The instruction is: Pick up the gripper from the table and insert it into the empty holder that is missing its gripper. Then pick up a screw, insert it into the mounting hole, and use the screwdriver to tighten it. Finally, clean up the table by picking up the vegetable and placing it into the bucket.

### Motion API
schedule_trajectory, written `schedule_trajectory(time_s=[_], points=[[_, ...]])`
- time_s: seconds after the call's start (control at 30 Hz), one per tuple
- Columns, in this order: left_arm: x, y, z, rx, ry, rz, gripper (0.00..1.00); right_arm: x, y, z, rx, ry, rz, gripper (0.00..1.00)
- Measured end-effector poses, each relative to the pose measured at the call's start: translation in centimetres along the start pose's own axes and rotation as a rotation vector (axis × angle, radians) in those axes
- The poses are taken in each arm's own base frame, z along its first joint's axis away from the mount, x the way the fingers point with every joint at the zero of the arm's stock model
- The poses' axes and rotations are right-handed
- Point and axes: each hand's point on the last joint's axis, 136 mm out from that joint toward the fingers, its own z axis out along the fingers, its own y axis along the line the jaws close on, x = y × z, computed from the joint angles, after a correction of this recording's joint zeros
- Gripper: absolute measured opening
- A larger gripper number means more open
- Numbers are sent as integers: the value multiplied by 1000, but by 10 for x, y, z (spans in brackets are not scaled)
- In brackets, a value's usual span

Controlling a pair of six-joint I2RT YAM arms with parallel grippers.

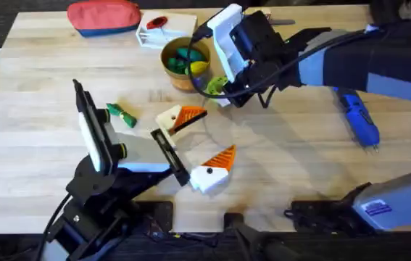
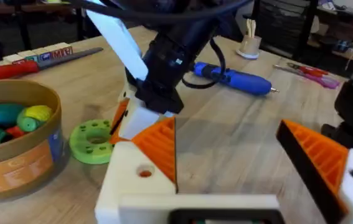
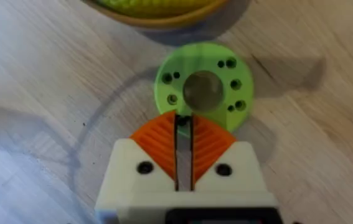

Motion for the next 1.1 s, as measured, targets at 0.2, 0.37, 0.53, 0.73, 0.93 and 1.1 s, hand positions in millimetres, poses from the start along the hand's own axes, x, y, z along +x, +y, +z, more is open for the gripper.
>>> schedule_trajectory(time_s=[0.2, 0.37, 0.53, 0.73, 0.93, 1.1], points=[[0, 0, 0, 0, 0, 0, 986, -1, 0, 0, 0, -3, 3, 5], [0, 0, 0, 0, 0, 0, 987, 0, -4, 0, 21, 3, 3, 4], [0, 0, 0, 0, 0, 0, 986, 7, -13, -16, 84, 27, 2, 4], [0, 0, 0, 0, 0, 0, 986, -16, -15, -69, 127, -88, -12, 4], [0, 0, 0, 0, 0, 0, 986, -20, -3, -133, 101, -146, -22, 4], [0, -2, 0, 14, 1, 0, 986, -28, 26, -179, 6, -163, -52, 4]])
